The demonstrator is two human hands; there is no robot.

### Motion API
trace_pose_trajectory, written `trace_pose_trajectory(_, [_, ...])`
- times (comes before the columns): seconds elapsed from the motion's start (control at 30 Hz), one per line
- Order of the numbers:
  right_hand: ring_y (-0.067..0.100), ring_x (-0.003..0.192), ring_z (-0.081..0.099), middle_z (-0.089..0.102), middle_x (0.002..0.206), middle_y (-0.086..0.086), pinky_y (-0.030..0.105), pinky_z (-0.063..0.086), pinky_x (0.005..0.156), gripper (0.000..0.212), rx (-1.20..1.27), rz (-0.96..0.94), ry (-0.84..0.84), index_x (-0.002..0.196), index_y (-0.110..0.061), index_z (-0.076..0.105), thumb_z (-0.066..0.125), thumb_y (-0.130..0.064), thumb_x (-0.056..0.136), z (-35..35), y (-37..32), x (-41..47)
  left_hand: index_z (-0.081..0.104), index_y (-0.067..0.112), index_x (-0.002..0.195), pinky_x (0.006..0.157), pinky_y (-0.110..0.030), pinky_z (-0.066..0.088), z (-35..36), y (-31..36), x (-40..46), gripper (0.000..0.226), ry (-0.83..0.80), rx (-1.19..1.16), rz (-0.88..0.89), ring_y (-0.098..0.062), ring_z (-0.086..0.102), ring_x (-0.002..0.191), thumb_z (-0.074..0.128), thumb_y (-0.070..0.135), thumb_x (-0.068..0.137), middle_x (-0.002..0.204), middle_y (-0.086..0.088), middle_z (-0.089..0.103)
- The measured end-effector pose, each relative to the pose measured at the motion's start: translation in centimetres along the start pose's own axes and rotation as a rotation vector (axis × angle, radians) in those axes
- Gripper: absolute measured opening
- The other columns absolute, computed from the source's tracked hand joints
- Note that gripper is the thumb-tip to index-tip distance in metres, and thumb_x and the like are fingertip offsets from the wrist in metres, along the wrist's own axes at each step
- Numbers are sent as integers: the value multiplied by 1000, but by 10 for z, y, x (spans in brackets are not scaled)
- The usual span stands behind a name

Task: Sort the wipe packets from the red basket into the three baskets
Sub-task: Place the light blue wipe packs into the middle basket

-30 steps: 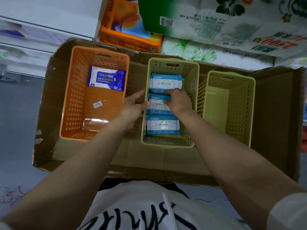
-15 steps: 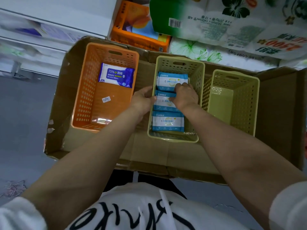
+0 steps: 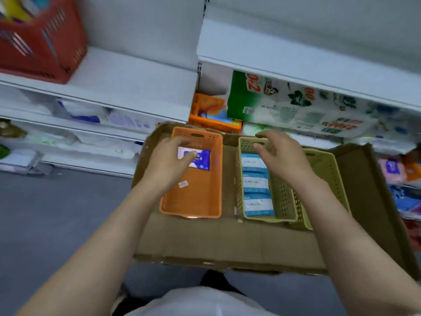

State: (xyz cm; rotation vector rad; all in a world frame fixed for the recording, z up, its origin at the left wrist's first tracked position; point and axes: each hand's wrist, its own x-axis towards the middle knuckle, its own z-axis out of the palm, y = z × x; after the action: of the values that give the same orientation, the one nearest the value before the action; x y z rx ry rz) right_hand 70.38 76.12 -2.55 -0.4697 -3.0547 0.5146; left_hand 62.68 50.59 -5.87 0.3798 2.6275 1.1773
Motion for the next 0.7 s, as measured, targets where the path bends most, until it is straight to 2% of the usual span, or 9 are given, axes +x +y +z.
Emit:
trace_pose_trajectory(0.1, [24,120,54,62,130,3,36,42,96,40,-1,-47,107,132,-21,58,58,-39,96,-2,-71,-29,64,17,124,99,-33,39,-76,-47,-16,40,74,114,112,-25,54,121,70,30,87,124,-7,63])
trace_pose_trajectory(0.27, [22,119,53,64,126,3,22,32,92,39,50,-152,216,128,-20,61,64,-34,92,19,-197,-47,62,21,127,102,-38,43,-206,-129,-37,41,190,217,159,-23,51,124,69,34,89,127,-2,59])
trace_pose_trajectory(0.33, [23,122,53,63,128,4,22,32,96,38,91,-179,209,128,-18,62,64,-33,93,30,-244,-38,63,21,125,100,-39,45,-250,-153,-37,40,233,259,161,-24,53,121,68,36,89,125,-2,60])
trace_pose_trajectory(0.43, [23,124,52,63,130,4,26,34,102,42,146,-218,195,127,-18,63,58,-43,93,49,-306,-18,65,20,122,98,-36,43,-298,-181,-26,36,271,294,163,-24,54,119,67,35,89,121,-2,61])
trace_pose_trajectory(0.57, [18,129,47,59,135,0,15,26,100,37,199,-225,180,128,-21,62,60,-36,94,69,-371,25,64,21,123,94,-28,39,-335,-210,7,36,275,277,147,-19,53,121,64,37,91,123,2,61])
trace_pose_trajectory(0.63, [16,131,46,57,137,-3,18,27,101,38,201,-240,162,130,-24,61,57,-39,96,79,-398,55,63,21,125,93,-24,35,-351,-224,30,35,278,259,144,-18,51,122,63,36,93,126,3,59])
trace_pose_trajectory(0.7, [13,130,45,54,140,-6,28,37,103,38,238,-241,157,130,-27,59,55,-43,97,88,-424,89,62,20,127,96,-23,34,-370,-237,56,37,278,265,150,-17,50,124,62,36,94,128,2,58])
